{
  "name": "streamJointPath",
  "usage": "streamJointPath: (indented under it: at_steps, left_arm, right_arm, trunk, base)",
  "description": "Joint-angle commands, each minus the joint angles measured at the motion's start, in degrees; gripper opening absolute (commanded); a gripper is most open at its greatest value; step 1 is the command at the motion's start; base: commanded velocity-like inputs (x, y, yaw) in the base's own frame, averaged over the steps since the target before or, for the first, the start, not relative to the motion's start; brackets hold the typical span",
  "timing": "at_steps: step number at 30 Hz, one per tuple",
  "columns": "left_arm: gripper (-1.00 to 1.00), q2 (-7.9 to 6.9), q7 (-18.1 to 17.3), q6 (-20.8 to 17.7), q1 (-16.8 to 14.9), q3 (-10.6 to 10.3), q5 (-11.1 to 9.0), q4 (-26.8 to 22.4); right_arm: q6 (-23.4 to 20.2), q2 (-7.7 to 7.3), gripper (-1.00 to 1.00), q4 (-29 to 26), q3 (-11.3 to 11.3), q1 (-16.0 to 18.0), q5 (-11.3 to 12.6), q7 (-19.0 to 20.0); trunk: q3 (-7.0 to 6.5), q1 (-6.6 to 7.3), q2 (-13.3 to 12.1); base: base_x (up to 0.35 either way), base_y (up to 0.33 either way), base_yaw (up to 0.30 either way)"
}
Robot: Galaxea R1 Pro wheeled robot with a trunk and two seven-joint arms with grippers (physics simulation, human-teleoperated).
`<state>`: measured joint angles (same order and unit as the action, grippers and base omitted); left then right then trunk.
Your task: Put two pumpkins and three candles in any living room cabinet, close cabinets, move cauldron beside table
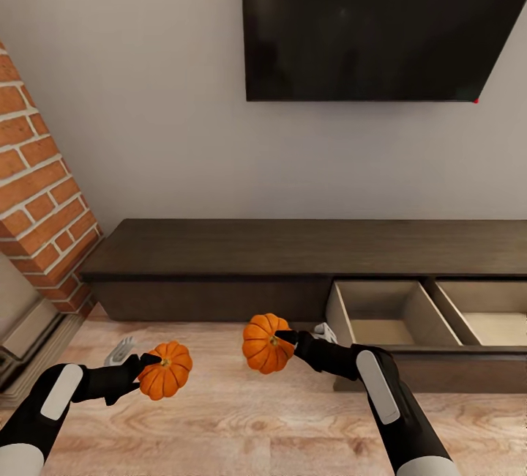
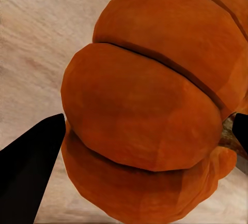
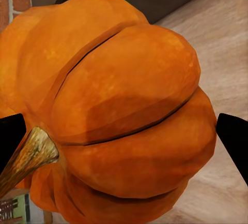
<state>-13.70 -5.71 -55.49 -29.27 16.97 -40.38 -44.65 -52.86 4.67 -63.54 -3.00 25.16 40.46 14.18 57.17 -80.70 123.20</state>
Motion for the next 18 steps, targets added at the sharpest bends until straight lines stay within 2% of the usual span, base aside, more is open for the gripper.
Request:
streamJointPath:
  at_steps: [1,8,14,18]
  left_arm:
    - [-1.0,-0.01,0.01,-0.04,0.0,-0.01,-0.04,0.0]
    - [-1.0,-0.02,-0.07,-0.06,0.0,0.07,-0.05,0.0]
    - [-1.0,0.06,-0.01,-0.64,0.0,3.26,-0.12,0.0]
    - [-1.0,0.07,0.0,-1.08,0.0,3.91,-0.14,0.0]
  right_arm:
    - [0.01,0.09,-1.0,0.0,0.01,-0.01,0.0,-0.03]
    - [0.26,0.47,-1.0,0.0,0.09,0.01,-0.02,-0.03]
    - [0.29,0.51,-1.0,0.0,0.1,0.03,-0.03,-0.03]
    - [0.3,0.51,-1.0,0.0,0.1,-0.01,-0.03,-0.03]
  trunk:
    - [-0.09,0.23,-0.41]
    - [-0.68,1.76,-3.22]
    - [-1.19,3.08,-5.63]
    - [-1.53,3.96,-7.23]
  base:
    - [-0.05,0.0,0.0]
    - [-0.209,0.0,0.0]
    - [-0.036,0.0,0.0]
    - [-0.002,0.0,0.0]
